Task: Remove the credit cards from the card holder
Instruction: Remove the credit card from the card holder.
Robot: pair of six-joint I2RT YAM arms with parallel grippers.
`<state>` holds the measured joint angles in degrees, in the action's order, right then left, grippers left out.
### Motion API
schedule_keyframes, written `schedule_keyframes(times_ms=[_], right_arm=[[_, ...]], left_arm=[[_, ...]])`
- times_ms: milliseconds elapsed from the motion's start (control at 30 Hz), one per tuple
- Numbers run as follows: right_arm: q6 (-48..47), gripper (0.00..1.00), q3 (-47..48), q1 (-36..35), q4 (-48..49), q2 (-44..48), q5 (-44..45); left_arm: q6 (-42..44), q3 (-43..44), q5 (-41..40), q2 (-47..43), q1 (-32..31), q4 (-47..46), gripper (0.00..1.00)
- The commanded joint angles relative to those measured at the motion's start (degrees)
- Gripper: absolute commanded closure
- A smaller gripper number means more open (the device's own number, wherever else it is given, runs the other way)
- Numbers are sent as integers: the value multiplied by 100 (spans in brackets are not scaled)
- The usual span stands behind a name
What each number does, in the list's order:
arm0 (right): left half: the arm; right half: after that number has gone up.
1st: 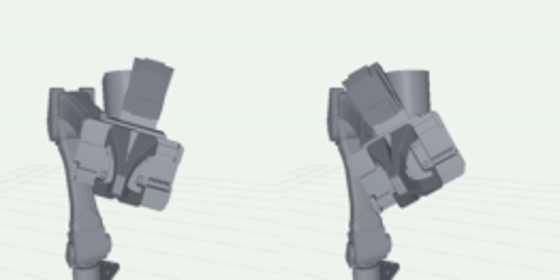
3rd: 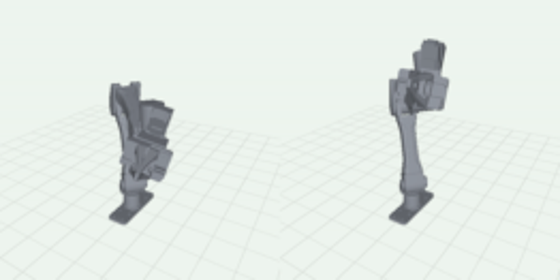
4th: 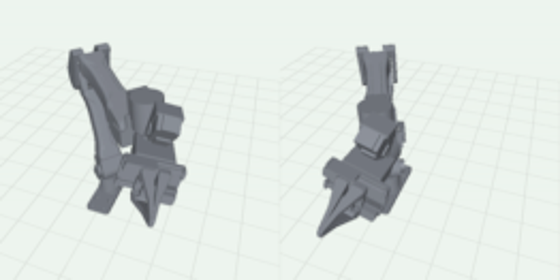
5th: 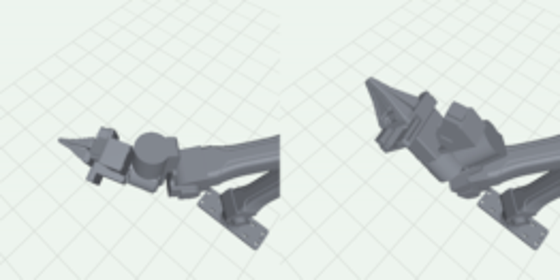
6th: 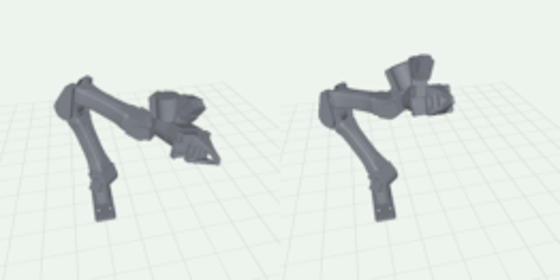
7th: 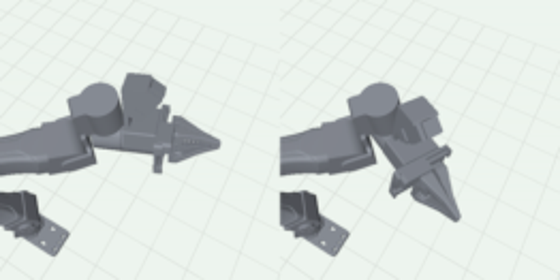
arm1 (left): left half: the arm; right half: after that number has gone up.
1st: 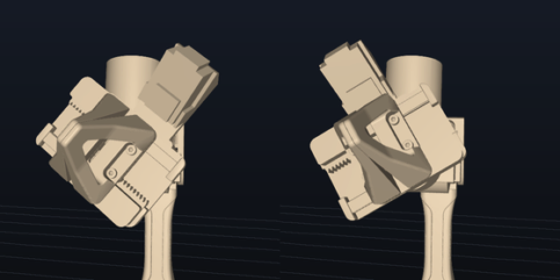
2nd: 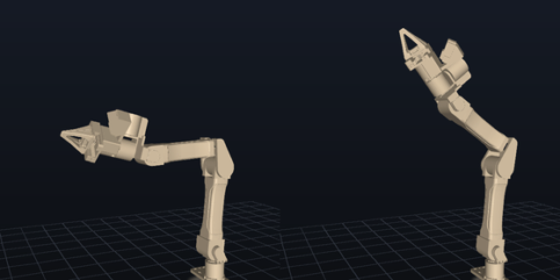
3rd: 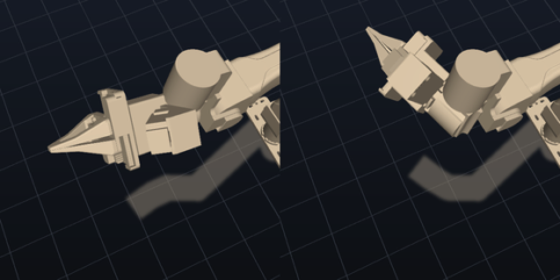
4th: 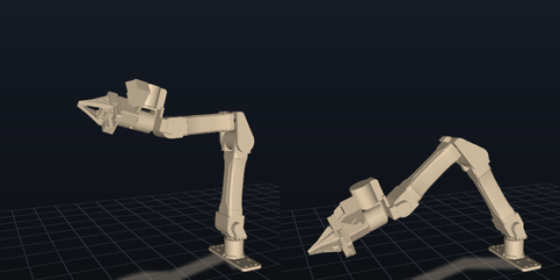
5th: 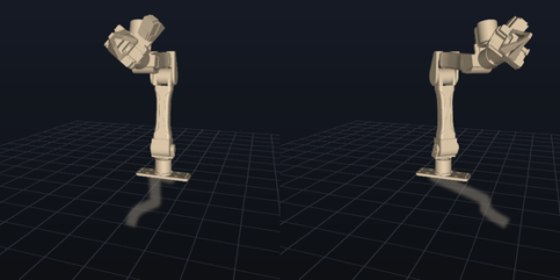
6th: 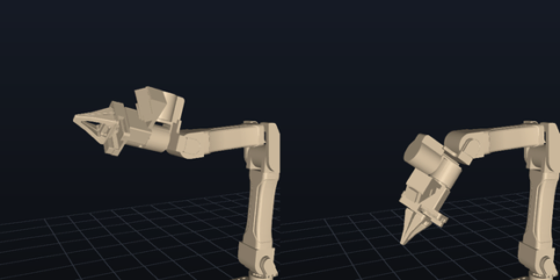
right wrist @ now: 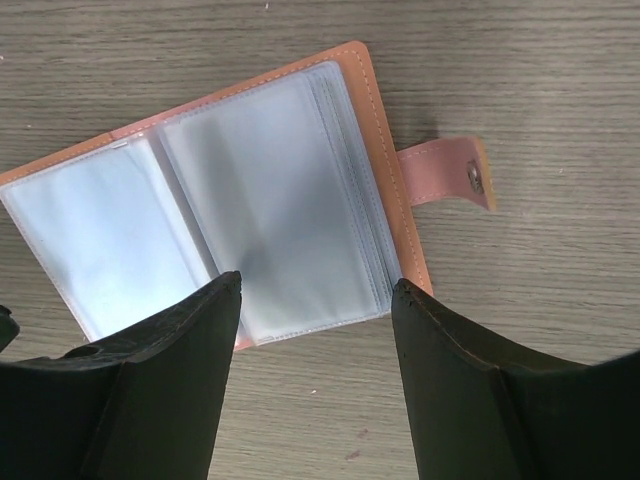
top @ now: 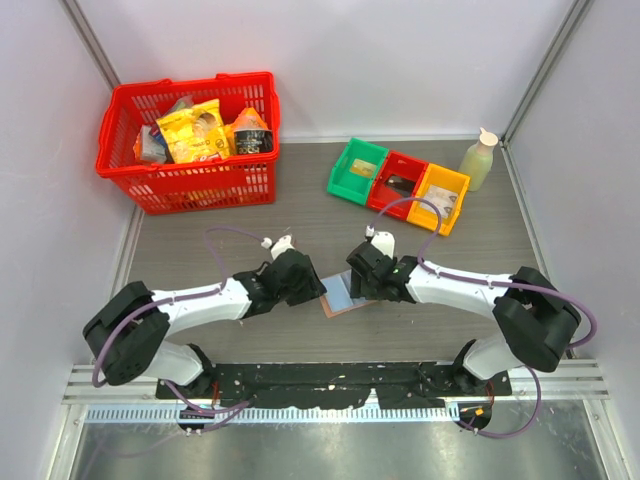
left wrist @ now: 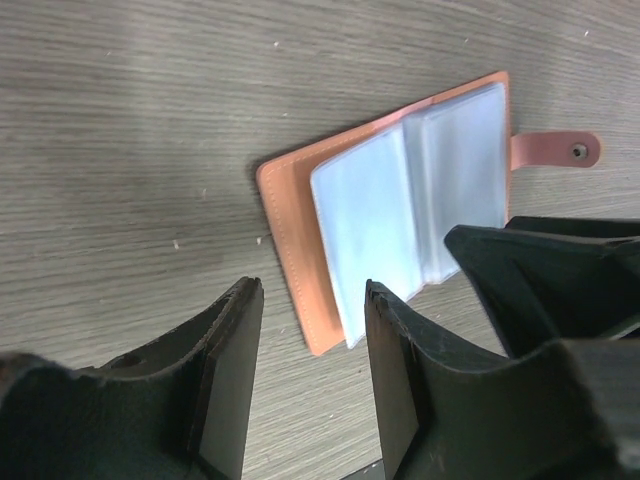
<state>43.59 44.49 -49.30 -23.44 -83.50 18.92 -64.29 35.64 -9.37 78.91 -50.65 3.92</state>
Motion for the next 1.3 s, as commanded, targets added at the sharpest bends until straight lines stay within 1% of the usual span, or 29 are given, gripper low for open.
schedule_keyframes(times_ms=[0, 233, 367, 400, 600, 767, 933, 1167, 1267], right_arm=[[272, 34, -63, -1, 305, 54, 24], [281, 38, -186, 8, 428, 71, -142], [281, 44, -186, 8, 463, 115, -230], [273, 48, -195, 17, 472, 141, -248], [220, 56, -169, 8, 639, 317, -485], [115, 58, -248, 8, 990, 519, -687], [-53, 60, -310, -1, 1377, 782, -1135], [-281, 60, -186, -18, 1413, 862, -1741], [-404, 60, -125, -71, 1412, 801, -1804]], left_arm=[[224, 400, -118, 334, -41, 82, 52], [294, 550, -4, 862, -24, 30, 59], [277, 515, 57, 1047, -32, -14, 64], [268, 506, 75, 1073, -32, -41, 65], [207, 400, 145, 1196, -59, -146, 71], [154, 347, 172, 1267, -85, -216, 74], [119, 295, 154, 1214, -94, -243, 74], [101, 207, 23, 1012, -85, -225, 74], [84, 180, 5, 916, -94, -217, 74]])
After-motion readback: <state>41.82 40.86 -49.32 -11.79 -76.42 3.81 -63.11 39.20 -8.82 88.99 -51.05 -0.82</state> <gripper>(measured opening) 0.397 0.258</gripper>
